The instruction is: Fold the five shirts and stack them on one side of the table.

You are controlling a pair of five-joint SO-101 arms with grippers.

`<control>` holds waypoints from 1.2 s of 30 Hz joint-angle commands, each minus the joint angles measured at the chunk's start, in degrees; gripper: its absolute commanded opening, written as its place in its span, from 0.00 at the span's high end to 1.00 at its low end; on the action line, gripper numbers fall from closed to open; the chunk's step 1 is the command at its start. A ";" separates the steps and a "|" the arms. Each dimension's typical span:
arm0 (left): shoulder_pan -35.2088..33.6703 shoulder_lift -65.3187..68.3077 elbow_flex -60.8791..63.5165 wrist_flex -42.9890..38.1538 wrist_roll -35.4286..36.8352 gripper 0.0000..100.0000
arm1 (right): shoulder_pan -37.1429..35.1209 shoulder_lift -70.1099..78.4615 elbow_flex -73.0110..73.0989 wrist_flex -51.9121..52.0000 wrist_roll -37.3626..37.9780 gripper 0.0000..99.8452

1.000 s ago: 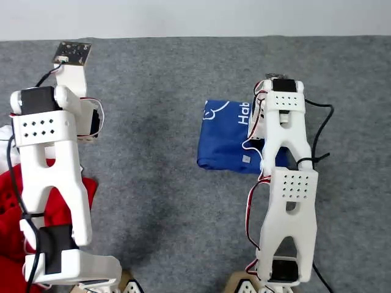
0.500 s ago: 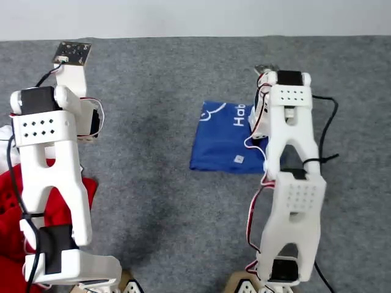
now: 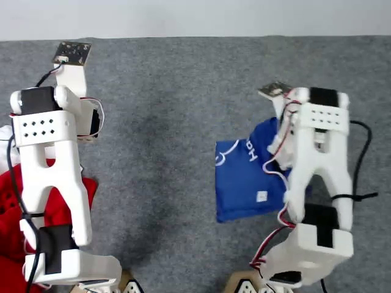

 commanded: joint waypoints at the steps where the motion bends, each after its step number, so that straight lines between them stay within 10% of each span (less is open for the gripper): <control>1: 0.00 -2.64 0.48 1.32 0.62 0.99 | 5.05 4.88 -3.43 -7.16 7.21 0.99; 14: 0.00 -2.64 5.14 1.23 0.62 0.99 | 6.73 38.64 -48.62 -24.22 21.36 0.99; 18: 0.00 -2.64 5.14 1.32 0.53 0.99 | 6.29 45.32 -61.19 -17.54 20.57 0.83; 36: 0.00 -2.64 4.97 1.23 0.26 0.99 | 1.71 49.71 -79.38 3.82 -56.70 0.70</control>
